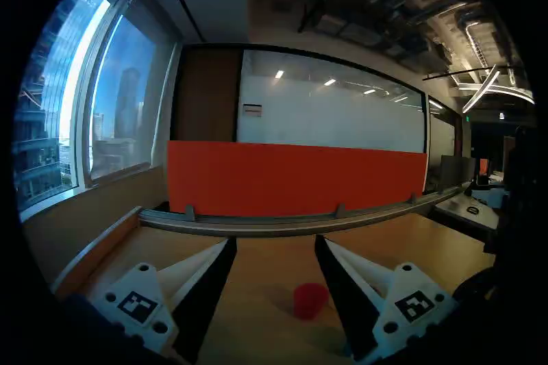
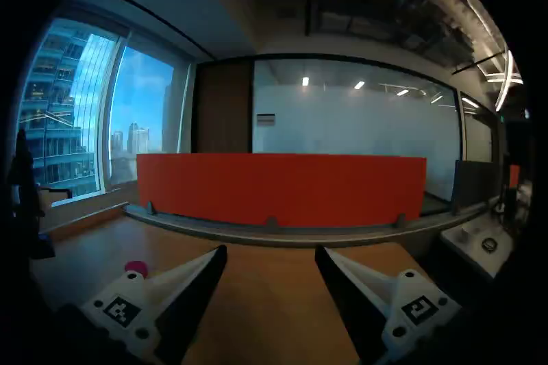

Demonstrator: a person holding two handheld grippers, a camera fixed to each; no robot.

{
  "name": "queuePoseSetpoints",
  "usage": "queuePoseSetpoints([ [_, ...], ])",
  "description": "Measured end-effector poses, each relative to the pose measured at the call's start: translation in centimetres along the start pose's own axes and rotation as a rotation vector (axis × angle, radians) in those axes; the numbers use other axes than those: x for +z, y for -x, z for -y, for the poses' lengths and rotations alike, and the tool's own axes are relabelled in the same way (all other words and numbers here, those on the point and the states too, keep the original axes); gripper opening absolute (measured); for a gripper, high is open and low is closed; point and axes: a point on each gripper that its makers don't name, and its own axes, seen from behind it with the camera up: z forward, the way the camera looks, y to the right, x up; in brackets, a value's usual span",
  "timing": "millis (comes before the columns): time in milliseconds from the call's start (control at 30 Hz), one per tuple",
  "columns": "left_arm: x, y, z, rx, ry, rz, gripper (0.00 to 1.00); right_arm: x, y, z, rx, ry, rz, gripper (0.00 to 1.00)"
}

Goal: Pour water

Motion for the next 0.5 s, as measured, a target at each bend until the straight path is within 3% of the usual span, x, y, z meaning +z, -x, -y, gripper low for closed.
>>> queuePoseSetpoints([
  [200,0.1,0.2,-1.2,-0.003,0.060,0.020,0.84,0.3,-0.2,1.2,-0.004,-0.054,0.005,0.99],
  [500,-0.8,-0.1,-4.1,-0.001,0.205,0.035,0.84,-0.4,-1.0,4.6,-0.031,-0.231,-0.010,0.99],
])
